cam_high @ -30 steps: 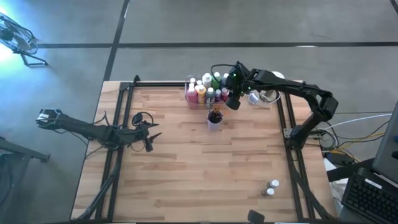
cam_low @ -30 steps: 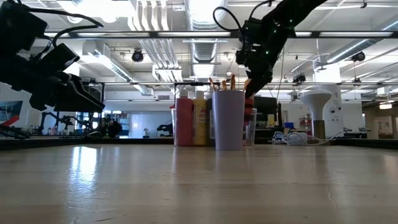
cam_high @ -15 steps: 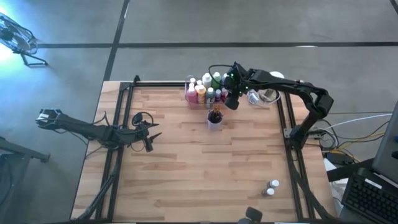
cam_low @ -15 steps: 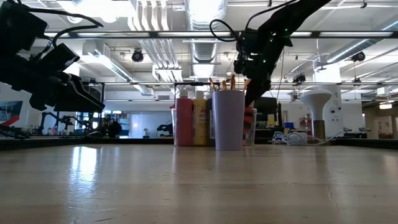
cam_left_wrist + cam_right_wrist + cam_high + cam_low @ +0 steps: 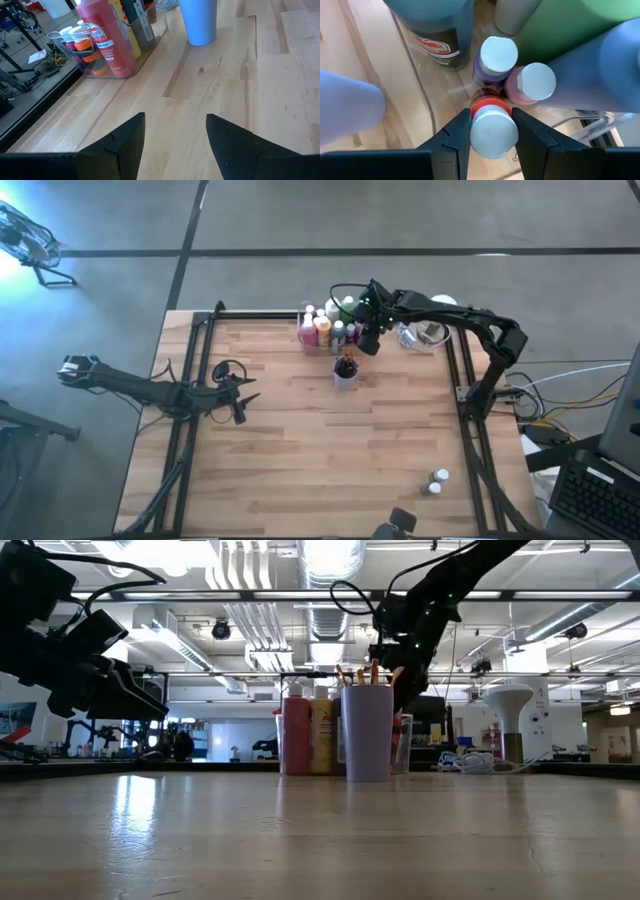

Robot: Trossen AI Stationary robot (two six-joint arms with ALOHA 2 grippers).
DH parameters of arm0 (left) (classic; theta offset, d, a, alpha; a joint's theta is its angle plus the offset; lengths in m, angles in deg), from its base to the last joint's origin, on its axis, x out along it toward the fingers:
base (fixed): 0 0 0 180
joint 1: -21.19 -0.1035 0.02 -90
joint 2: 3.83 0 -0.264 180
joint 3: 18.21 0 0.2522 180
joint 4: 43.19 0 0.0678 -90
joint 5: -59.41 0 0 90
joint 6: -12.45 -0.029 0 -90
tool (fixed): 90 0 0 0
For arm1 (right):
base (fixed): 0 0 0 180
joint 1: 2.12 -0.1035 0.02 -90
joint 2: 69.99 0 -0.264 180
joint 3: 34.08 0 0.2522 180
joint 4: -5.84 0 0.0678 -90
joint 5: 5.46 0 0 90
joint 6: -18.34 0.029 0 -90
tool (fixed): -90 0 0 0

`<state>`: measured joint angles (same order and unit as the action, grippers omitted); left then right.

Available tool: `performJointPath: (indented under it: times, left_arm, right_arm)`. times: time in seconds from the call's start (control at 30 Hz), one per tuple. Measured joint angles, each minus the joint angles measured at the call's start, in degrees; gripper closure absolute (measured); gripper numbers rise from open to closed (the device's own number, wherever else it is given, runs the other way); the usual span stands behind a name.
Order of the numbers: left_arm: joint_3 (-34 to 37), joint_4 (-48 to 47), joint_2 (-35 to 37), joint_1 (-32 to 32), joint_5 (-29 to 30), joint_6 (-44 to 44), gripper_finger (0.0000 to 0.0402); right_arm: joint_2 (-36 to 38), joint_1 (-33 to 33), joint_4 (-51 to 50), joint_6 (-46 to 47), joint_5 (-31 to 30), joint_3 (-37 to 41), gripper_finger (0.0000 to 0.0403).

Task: Pick & Place Paint Supplies
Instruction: Put the orange black paint bottle into the transparent bin

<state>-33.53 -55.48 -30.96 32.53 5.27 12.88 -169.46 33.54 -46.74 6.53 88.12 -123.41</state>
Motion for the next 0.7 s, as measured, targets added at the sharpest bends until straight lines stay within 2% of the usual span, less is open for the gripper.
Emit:
performJointPath:
  times: [0.7]
  left_arm:
    - [0.01, 0.0, 0.0, 0.0, -0.01, 0.0, 0.0186]
  right_arm:
    - [-3.43, 2.85, -1.95, -0.2, -0.52, -1.97, 0.0291]
